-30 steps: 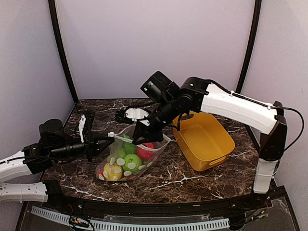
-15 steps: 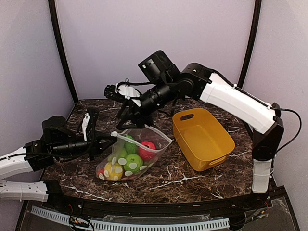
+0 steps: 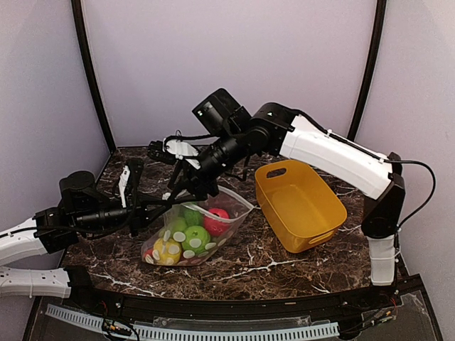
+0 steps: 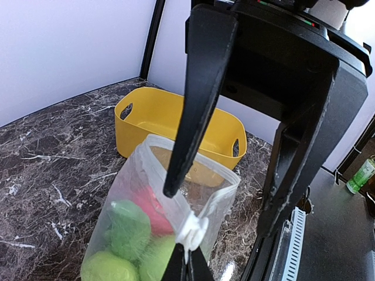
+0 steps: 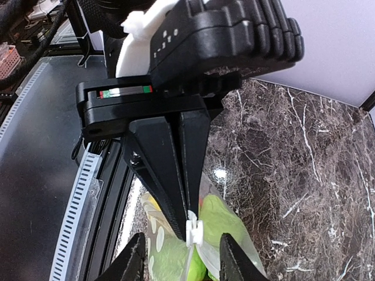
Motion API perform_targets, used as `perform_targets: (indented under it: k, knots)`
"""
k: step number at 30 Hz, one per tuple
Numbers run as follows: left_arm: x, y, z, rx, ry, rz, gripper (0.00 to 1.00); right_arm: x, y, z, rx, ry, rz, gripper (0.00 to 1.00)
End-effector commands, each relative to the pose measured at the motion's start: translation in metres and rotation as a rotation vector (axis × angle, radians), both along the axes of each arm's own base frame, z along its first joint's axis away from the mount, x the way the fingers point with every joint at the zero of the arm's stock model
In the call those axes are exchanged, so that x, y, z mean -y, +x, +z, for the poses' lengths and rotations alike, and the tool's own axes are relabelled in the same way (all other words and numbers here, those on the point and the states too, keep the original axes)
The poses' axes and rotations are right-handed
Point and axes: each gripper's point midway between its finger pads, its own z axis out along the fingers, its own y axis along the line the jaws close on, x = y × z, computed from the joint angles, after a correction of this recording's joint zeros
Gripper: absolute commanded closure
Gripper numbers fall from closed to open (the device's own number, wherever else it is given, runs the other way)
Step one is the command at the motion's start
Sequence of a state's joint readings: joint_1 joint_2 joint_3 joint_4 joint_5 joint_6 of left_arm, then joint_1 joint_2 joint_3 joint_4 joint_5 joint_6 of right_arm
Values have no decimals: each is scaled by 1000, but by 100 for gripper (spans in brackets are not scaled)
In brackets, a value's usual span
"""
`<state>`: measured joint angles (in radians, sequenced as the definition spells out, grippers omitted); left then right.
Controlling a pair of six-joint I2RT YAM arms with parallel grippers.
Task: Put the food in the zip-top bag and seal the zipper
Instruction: Hold the zipper from the zipper food storage bag.
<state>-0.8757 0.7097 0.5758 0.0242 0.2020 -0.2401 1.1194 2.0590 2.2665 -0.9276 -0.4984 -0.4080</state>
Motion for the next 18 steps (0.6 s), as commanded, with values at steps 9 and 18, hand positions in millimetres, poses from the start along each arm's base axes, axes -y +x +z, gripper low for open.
perform_targets:
  k: [9,18]
  knots:
    - [-3,-4,20,30,-45,-4,99,-8,-2,-7,-12,-8,-1,68]
    - [-1,-5,19,24,-48,-10,99,-11,2,-8,3,-5,-15,76]
